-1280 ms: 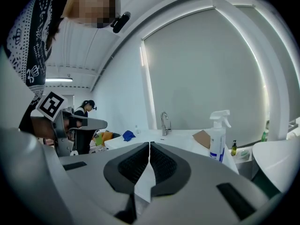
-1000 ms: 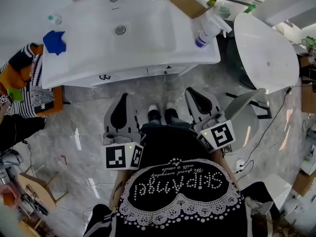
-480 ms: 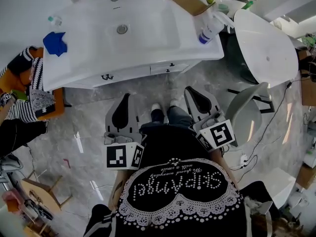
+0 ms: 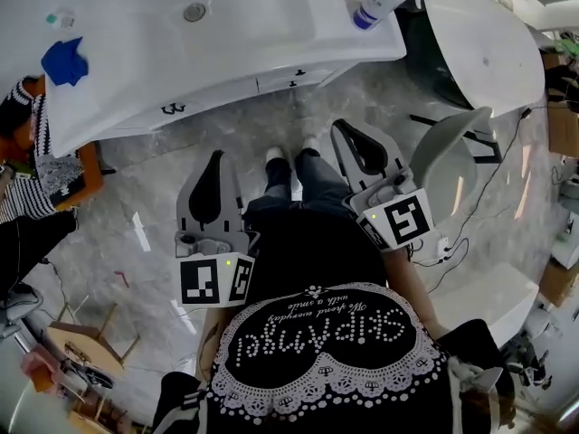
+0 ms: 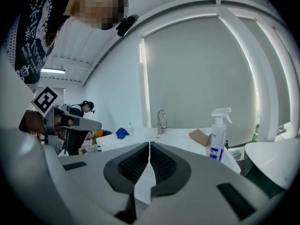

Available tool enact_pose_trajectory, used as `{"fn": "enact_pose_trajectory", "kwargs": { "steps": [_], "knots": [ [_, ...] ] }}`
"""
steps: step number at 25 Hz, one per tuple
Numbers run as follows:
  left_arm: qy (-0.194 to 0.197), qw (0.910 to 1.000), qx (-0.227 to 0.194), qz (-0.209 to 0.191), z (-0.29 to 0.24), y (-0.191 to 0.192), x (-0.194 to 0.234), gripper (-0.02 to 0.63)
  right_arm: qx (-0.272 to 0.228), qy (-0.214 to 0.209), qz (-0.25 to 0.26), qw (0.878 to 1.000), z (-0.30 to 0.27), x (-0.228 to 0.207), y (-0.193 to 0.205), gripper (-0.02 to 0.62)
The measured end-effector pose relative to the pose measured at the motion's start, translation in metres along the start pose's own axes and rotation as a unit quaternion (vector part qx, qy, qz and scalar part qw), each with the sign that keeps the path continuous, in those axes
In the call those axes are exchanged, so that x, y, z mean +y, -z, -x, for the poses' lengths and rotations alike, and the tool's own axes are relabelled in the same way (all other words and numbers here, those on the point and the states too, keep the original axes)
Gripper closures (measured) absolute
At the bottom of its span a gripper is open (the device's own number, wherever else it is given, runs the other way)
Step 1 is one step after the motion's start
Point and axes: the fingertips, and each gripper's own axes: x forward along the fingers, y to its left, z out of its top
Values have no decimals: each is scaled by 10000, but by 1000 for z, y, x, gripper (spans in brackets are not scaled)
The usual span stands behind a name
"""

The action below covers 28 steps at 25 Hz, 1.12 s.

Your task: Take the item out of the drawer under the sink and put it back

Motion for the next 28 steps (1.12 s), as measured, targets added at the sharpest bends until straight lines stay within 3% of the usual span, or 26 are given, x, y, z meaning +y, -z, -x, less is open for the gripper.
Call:
{"fn": "enact_pose_trajectory", "kwargs": {
  "steps": [4, 8, 14, 16, 20, 25, 28],
  "knots": [
    [149, 9996, 171, -147, -8, 7, -9, 603, 406, 82, -93, 9991, -6, -14, 27, 574],
    [339, 9986, 399, -15, -16, 20, -20, 603, 805, 144, -74, 9966, -15, -27, 56, 574],
    [531, 9954, 792, -4, -22, 42, -27, 603, 1057, 381, -271, 9933, -32, -51, 94, 563],
    [501, 9953, 824, 51, -30, 48, -24, 603, 1099, 346, -271, 9930, -43, -58, 111, 525],
    [533, 9937, 963, 208, -41, 64, -24, 603, 1260, 385, -406, 9905, -60, -69, 146, 514],
    [910, 9895, 1045, 403, -50, 83, -36, 603, 1445, 430, -491, 9874, -81, -81, 189, 501],
    [944, 9895, 1042, 333, -60, 96, -38, 603, 1560, 415, -371, 9862, -96, -94, 218, 494]
  ]
}}
